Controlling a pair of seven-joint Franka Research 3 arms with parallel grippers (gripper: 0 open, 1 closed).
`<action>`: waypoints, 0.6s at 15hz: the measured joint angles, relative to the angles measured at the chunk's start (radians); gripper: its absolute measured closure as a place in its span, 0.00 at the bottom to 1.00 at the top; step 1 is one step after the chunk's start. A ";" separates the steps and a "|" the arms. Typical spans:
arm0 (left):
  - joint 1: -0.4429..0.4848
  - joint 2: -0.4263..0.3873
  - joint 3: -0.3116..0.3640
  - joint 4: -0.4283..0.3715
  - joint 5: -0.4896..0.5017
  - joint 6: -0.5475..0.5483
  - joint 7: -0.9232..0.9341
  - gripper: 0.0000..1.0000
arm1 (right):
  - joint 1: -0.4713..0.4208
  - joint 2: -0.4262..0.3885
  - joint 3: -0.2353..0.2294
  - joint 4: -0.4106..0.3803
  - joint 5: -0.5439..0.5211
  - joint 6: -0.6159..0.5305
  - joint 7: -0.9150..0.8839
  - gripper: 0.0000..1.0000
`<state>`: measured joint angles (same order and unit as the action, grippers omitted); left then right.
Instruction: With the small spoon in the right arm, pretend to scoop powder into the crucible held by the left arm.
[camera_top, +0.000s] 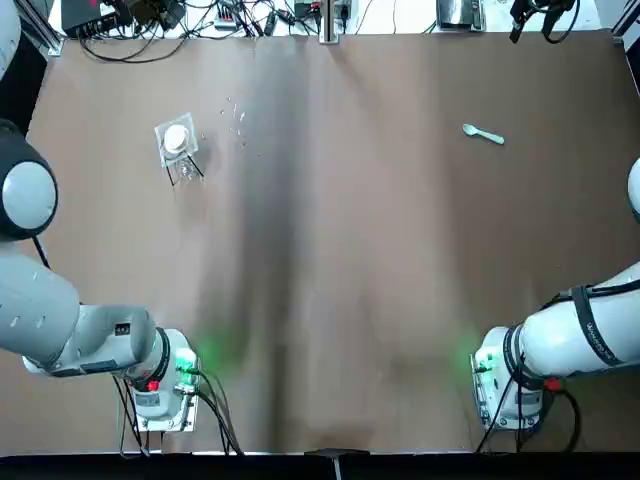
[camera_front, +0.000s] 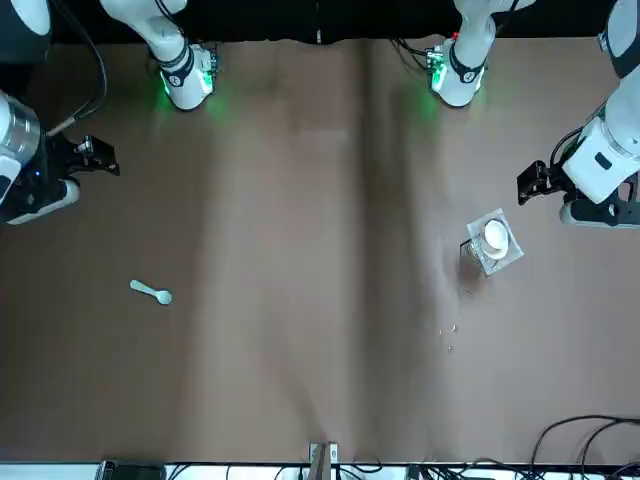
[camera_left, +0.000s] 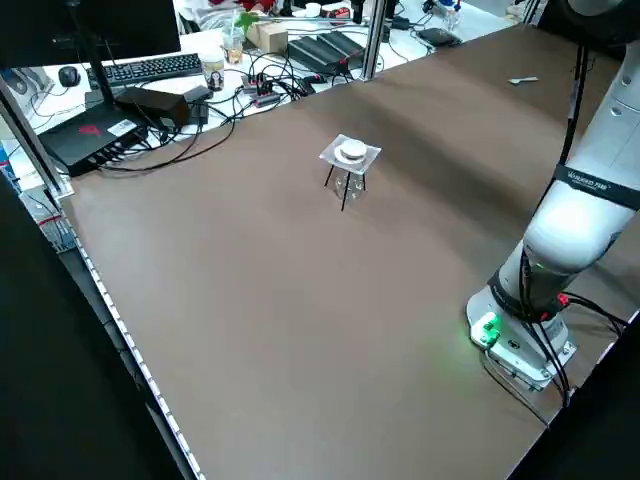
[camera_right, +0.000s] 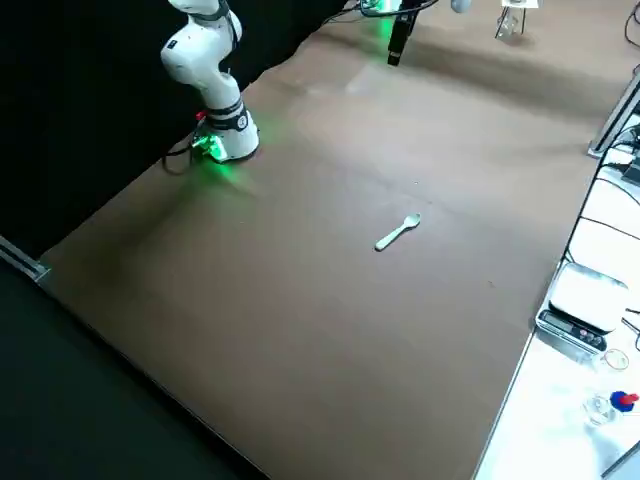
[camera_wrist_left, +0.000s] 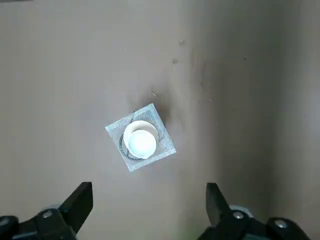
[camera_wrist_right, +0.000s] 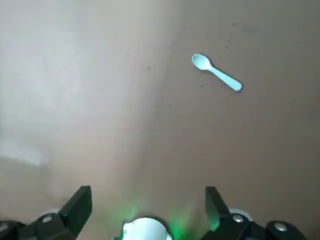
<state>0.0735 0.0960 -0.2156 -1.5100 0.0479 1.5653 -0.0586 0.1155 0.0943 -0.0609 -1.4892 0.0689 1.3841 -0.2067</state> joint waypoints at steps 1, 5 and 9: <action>0.000 0.000 0.000 0.000 0.000 0.000 0.000 0.00 | 0.000 -0.003 0.000 -0.004 0.000 0.004 0.018 0.00; 0.002 0.000 0.001 -0.001 0.000 0.000 0.000 0.00 | -0.011 -0.078 0.006 -0.107 -0.003 0.075 0.052 0.00; 0.004 0.000 0.003 -0.001 0.000 0.000 0.000 0.00 | -0.121 -0.149 0.138 -0.189 -0.023 0.113 0.055 0.00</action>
<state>0.0775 0.0960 -0.2128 -1.5110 0.0479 1.5653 -0.0586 -0.0054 -0.0546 0.0773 -1.6781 0.0455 1.4975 -0.1514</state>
